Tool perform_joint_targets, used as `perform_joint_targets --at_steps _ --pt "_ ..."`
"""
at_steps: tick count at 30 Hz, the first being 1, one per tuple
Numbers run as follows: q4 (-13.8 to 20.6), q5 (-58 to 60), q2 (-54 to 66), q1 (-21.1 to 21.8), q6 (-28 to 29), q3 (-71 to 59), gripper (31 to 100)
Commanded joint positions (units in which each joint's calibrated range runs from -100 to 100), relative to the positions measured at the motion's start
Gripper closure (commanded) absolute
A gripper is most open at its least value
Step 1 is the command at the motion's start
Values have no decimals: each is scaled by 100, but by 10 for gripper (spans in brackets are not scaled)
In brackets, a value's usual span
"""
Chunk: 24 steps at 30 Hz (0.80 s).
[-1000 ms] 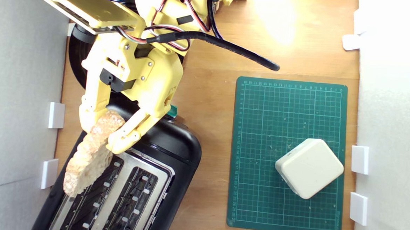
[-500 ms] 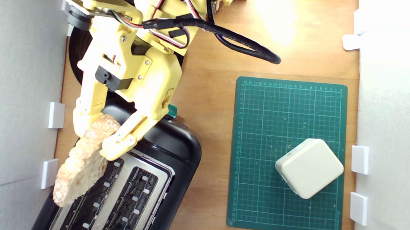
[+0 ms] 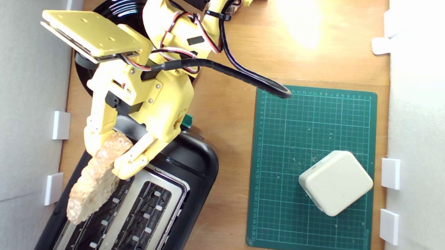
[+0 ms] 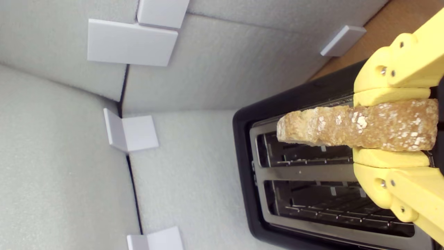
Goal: Pick bread and place in toaster
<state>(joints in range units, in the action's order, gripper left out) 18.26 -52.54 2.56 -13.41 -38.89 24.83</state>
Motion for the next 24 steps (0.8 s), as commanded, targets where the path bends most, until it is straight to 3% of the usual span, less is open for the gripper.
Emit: perform_joint_targets --at_steps 1,24 --pt "96 254 -7 11 57 118 692" --pt "105 979 -980 19 172 182 692"
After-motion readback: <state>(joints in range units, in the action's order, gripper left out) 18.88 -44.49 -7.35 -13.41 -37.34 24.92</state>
